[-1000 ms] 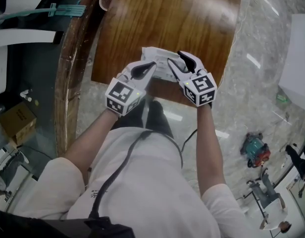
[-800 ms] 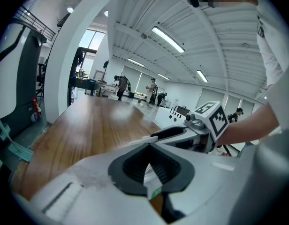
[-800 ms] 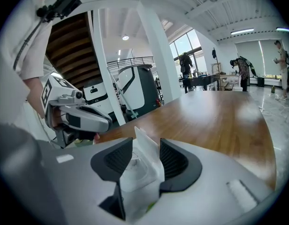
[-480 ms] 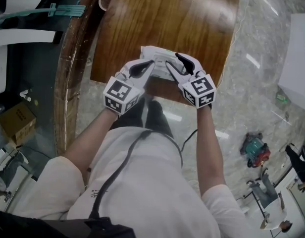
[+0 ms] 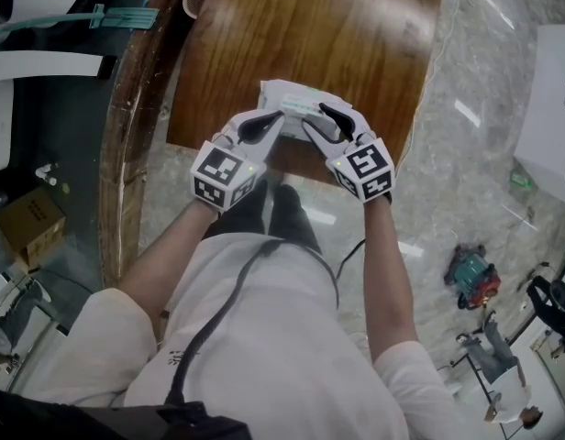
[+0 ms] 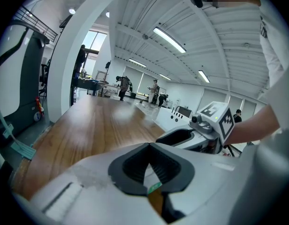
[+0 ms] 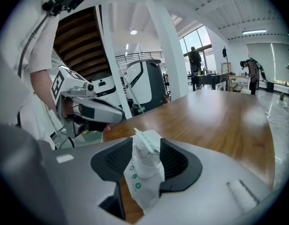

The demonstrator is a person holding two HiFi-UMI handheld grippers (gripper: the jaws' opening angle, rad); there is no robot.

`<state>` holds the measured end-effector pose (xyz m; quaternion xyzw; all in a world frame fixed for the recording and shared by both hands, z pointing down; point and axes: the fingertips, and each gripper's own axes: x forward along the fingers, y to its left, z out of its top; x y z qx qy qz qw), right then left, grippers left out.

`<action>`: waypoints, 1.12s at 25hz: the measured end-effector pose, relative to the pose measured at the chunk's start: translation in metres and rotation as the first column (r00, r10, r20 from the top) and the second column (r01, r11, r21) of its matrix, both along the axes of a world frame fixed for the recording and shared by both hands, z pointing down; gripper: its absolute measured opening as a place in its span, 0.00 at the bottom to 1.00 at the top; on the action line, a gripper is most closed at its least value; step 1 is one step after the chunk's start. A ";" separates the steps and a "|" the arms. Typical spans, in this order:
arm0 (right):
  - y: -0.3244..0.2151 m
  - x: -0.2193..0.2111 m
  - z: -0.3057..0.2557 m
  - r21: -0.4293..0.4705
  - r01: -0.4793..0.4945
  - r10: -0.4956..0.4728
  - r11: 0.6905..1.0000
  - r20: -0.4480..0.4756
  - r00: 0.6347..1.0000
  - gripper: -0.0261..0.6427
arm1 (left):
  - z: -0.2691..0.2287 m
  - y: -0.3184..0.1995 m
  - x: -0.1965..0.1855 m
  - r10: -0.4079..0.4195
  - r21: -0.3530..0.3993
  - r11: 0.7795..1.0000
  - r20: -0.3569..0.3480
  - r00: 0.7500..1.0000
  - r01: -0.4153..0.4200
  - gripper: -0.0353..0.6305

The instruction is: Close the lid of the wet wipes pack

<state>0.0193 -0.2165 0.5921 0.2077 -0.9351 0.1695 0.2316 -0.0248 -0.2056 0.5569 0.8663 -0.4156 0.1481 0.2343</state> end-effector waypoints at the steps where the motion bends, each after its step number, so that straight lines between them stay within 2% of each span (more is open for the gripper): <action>1: 0.003 0.000 0.001 0.000 0.009 -0.009 1.000 -0.009 1.000 0.31 | 0.000 0.001 0.000 0.000 0.000 1.000 0.001 1.000 0.000 0.06; 15: 0.026 -0.014 0.008 0.006 0.067 -0.067 0.998 -0.052 0.996 0.31 | 0.005 0.014 0.000 -0.001 -0.009 1.000 0.003 1.000 0.001 0.06; 28: 0.042 -0.023 0.022 0.004 0.130 -0.127 0.992 -0.165 0.978 0.31 | 0.002 0.022 -0.002 -0.003 -0.001 1.000 0.003 1.000 0.003 0.06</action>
